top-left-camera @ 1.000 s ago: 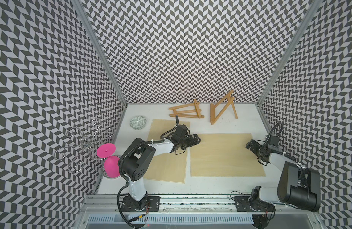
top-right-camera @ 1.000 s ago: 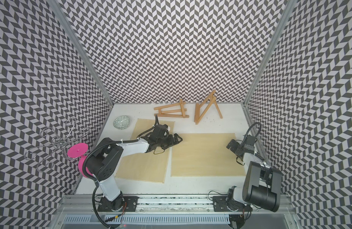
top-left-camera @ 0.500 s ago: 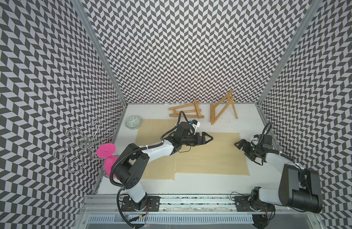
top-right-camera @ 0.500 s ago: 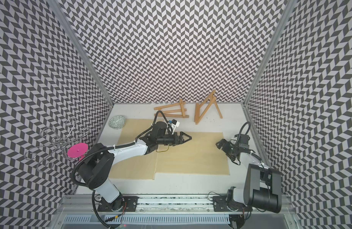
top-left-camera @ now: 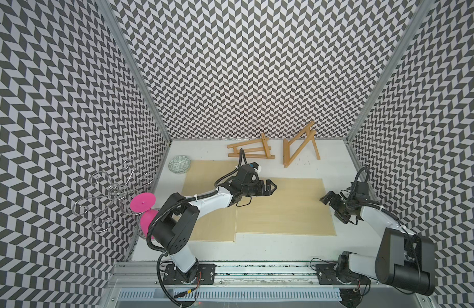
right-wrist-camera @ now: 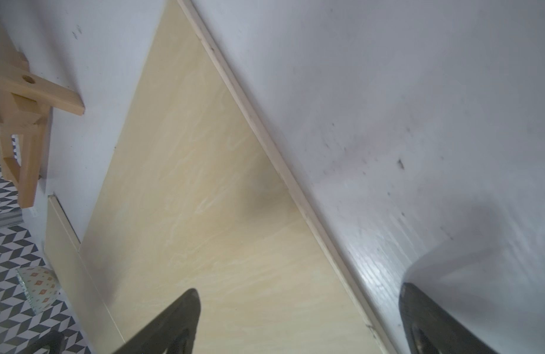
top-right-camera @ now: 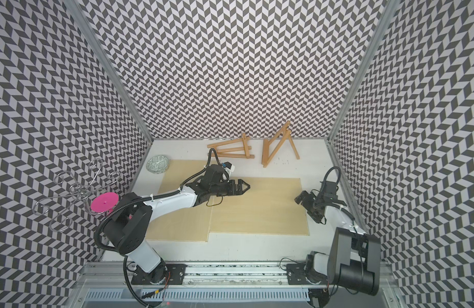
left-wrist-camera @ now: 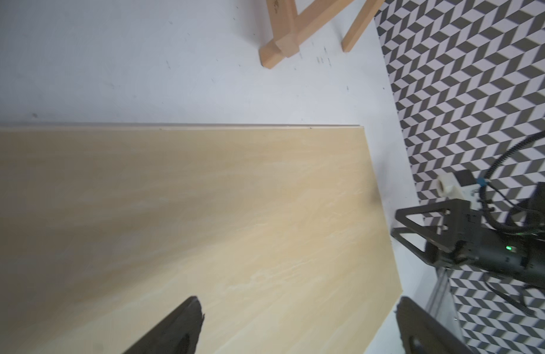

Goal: Assemble the easel
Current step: Adjust the drawing board at the center of the board.

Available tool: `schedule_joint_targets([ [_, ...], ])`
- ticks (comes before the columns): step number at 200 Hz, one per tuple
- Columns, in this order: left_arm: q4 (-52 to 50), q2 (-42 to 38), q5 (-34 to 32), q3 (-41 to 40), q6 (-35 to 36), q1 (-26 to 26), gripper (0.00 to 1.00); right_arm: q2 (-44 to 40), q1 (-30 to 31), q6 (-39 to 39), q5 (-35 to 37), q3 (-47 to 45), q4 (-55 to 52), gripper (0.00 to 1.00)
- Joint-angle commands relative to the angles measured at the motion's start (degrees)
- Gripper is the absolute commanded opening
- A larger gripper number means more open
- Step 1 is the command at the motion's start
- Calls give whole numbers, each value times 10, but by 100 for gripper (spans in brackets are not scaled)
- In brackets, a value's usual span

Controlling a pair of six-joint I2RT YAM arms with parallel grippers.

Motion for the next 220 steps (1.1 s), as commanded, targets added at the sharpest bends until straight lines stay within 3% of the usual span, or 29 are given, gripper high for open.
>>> schedule_joint_targets([
  [1,-36,27,-74,50,66,6,100,-43,29,37,7,-10,-52,99],
  [63,-38,114,-97,147,137,19,100,-103,51,96,-37,-54,-97,99],
  [105,-66,189,-104,224,173,27,100,-115,53,94,20,-29,-154,99],
  [220,-119,304,-73,330,195,37,99,-151,93,92,39,-48,-217,99],
])
